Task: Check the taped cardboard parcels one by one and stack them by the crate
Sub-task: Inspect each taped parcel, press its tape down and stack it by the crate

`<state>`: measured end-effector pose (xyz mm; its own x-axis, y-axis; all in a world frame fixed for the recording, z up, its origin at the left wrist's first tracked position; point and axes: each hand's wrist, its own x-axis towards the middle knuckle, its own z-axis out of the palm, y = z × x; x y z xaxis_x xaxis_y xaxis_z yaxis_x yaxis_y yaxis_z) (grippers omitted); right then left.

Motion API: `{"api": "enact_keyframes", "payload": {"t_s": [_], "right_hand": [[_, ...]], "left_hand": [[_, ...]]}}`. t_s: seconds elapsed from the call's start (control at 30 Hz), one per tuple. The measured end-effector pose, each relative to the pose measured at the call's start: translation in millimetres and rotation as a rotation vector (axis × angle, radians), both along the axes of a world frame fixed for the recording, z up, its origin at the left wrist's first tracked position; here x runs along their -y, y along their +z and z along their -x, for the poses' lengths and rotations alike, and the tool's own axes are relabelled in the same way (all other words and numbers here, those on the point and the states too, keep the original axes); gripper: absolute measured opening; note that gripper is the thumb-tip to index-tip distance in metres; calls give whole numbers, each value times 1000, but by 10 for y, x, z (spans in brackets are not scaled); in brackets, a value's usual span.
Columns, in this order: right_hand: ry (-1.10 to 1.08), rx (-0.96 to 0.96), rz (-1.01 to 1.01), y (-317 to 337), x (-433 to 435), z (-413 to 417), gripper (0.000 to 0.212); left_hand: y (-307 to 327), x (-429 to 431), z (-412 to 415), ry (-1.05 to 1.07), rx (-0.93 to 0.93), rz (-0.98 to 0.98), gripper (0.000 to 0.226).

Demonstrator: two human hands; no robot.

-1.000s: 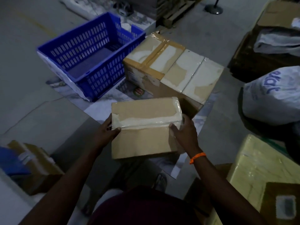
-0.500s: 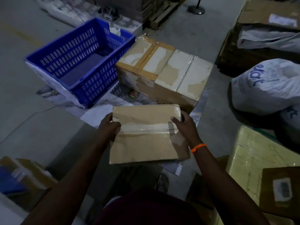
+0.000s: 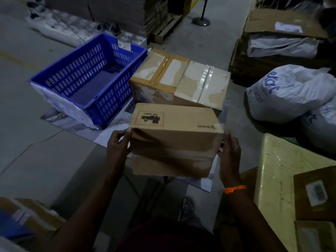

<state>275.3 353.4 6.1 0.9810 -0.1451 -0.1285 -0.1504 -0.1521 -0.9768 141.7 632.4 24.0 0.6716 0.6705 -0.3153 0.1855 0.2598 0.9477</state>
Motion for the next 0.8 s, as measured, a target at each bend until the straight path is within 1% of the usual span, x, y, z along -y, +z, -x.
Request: {"api": "enact_keyframes", "payload": {"t_s": [0.1,0.2,0.23,0.27,0.37,0.43,0.5,0.53,0.63,0.67,0.7,0.73,0.8], "right_hand": [[-51,-23,9,-97,82,245,47],[-70,-46,52,-163,170,467,61],[-59,-34,75,-166,197,540,63],[-46,-25,94,-183,221,597,57],[-8,-21,99,-222,245,692,30],[7,-19,80,-240,235,697,22],[18,-12,62,-238,225,665,21],[31,-9,62,-241,228,628,22],[118,-50,69,-225,250,468,31],[160,-76,68,-216,257,399,35],[205,-97,72,-189,251,330,37],[251,-108,92,-162,238,262,36],[308,-114,145,-93,186,154,27]], "left_hand": [[-70,34,167,25,-30,-12,41],[-147,38,321,-9,-72,-4,54],[-180,36,369,-38,-93,-10,59],[-199,47,412,-65,-111,-18,61],[-257,72,494,-95,-124,-21,71],[-264,76,523,-111,-121,-27,75],[-244,71,539,-150,-116,-32,72],[-224,71,543,-164,-119,-29,67],[-144,29,506,-238,-96,-41,31],[-121,-3,463,-278,-99,-56,32],[-105,-45,402,-312,-116,-69,39],[-63,-82,331,-341,-151,-82,47],[45,-139,184,-380,-218,-96,62]]}}
